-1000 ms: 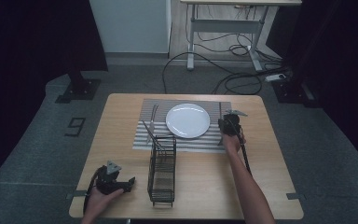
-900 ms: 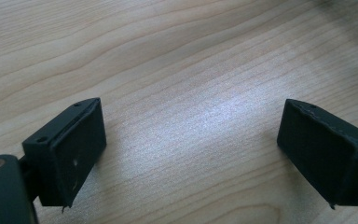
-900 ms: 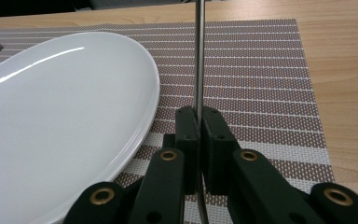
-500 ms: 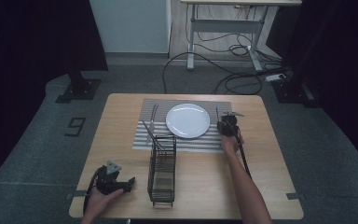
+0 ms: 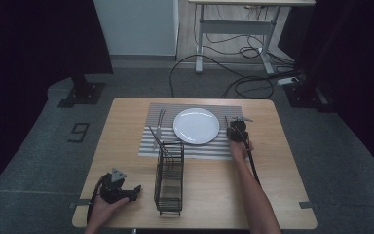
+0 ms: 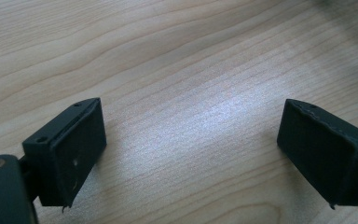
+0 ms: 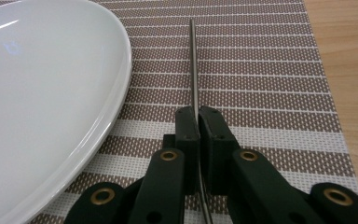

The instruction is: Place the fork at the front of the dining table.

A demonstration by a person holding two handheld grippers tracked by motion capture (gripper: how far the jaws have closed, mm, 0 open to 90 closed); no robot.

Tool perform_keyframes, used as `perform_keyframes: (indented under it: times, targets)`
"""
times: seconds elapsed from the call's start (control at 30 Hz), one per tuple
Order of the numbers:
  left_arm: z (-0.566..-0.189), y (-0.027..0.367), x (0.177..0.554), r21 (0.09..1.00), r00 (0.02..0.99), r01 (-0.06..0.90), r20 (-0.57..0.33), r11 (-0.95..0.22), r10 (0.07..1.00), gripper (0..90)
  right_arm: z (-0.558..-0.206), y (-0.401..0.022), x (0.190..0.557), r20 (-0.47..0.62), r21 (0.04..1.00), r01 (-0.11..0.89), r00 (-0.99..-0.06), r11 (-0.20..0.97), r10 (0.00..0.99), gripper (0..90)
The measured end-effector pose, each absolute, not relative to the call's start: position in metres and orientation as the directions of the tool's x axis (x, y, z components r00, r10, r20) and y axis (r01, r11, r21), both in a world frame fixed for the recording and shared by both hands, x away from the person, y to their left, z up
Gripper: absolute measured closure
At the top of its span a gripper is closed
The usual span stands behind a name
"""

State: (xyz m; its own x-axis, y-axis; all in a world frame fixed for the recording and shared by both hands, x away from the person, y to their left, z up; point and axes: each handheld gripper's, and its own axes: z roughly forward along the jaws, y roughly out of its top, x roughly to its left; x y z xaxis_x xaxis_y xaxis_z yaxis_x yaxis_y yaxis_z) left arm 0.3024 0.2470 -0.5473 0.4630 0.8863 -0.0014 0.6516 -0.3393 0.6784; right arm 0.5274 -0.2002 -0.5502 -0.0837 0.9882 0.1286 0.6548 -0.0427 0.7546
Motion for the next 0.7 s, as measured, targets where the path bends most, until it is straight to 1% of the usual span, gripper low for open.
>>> perform_keyframes:
  times: [0.17,0.37,0.53,0.7]
  targets:
    - [-0.547,0.247,0.302,0.678,0.464,0.651,-0.002,-0.340,0.886,7.8,-0.551,-0.199,0.528,0.129,0.758,0.651,-0.087,-0.042,0.988,85.0]
    - [-0.547,0.247,0.302,0.679,0.464,0.651,-0.002,-0.340,0.886,7.8,-0.550,-0.201,0.526,0.140,0.757,0.652,-0.103,-0.039,0.985,74.3]
    - [-0.547,0.247,0.302,0.678,0.465,0.651,-0.001,-0.341,0.886,7.8,-0.548,-0.210,0.521,0.145,0.761,0.647,-0.105,-0.043,0.984,73.0]
    - [-0.547,0.247,0.302,0.678,0.464,0.651,-0.001,-0.340,0.886,7.8,-0.546,-0.221,0.515,0.171,0.771,0.632,-0.093,-0.075,0.981,73.3]
